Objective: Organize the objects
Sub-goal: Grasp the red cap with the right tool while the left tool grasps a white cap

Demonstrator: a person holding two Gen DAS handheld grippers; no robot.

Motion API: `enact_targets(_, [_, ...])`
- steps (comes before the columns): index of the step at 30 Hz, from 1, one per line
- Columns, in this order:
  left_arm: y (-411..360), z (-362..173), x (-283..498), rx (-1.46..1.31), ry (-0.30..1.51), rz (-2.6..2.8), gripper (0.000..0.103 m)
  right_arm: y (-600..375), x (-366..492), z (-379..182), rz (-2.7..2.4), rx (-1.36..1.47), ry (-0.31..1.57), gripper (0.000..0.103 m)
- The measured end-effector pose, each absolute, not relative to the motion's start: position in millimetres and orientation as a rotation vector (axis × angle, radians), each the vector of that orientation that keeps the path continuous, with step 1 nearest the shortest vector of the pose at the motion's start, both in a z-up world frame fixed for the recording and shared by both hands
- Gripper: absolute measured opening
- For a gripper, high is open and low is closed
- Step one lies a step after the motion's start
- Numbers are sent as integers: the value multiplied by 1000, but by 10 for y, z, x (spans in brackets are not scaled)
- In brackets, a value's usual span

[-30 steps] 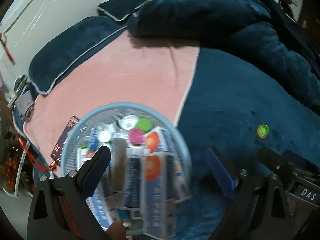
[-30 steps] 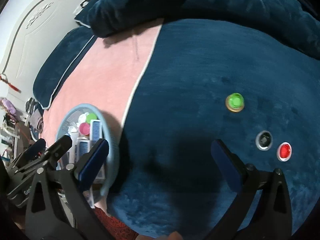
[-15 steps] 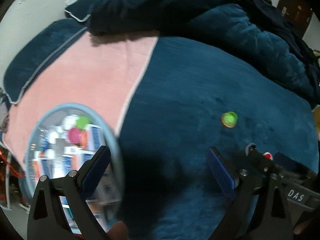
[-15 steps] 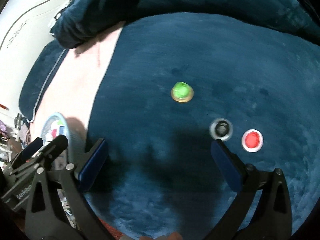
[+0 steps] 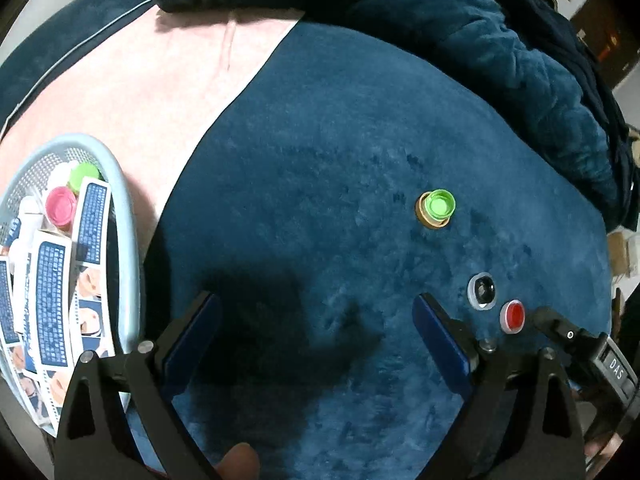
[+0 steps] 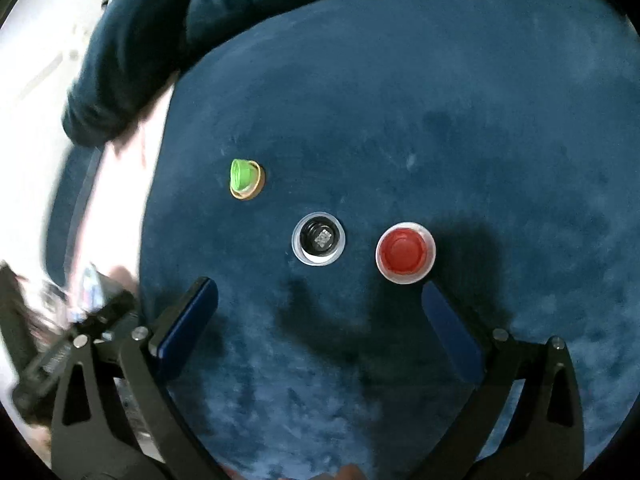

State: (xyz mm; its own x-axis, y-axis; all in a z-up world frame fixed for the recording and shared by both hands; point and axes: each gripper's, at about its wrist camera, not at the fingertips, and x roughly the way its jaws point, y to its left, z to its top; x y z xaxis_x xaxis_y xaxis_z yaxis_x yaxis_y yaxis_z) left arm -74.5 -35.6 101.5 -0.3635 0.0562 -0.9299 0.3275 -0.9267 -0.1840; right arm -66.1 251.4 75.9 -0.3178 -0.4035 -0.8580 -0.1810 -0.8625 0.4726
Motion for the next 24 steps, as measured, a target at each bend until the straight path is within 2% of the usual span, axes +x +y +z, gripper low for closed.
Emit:
enact_targets(5, [-306,1027,-771,1650,455,-2430,97,2619,-644,626,-2227,1718,-884,103])
enact_targets(20, [-279,1107,-822,1647,326,-2478,97,2488,-733,604,-2265,1667,-712,103])
enact_targets(24, [-274,1090,-820,1662,311,-2474,97,2508,-729,374,-2218,1736,-723,103])
